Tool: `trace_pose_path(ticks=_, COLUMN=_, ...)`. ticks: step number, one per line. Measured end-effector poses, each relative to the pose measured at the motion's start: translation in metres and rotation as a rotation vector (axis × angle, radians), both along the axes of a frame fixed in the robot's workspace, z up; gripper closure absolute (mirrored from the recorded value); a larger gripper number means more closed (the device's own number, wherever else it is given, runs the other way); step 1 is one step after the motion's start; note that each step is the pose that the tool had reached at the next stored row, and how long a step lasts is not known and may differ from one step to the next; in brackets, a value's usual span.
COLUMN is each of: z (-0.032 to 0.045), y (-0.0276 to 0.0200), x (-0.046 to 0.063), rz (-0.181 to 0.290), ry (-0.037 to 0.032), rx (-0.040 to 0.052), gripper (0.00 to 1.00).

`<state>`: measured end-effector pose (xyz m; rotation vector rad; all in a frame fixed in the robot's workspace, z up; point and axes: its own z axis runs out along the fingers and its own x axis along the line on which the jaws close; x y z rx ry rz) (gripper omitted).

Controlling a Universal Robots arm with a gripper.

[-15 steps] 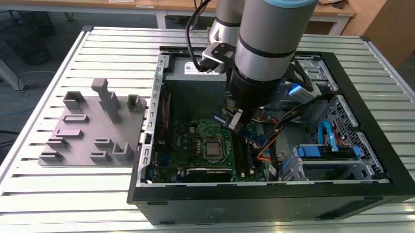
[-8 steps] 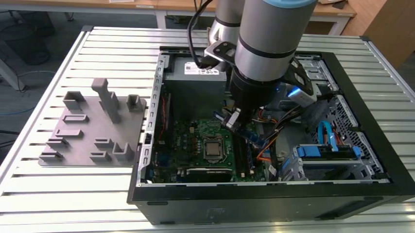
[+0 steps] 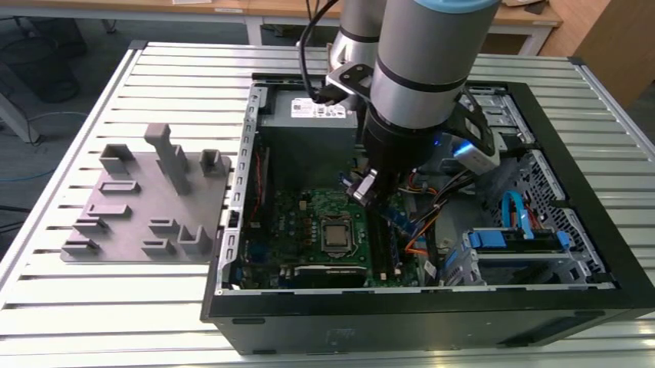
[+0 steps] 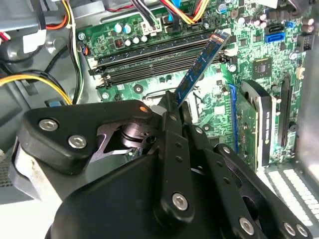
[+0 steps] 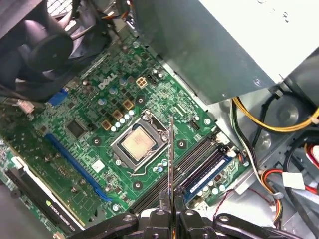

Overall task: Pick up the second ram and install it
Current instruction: 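Insert the second ram into the second slot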

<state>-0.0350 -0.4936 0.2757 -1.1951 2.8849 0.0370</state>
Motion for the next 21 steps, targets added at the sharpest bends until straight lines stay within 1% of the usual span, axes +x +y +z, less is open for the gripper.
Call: trace_pose_path(ticks=21, z=-0.0005, y=0.0, x=0.0, rz=-0.203, ry=0.0, rx=0.0, gripper=0.86)
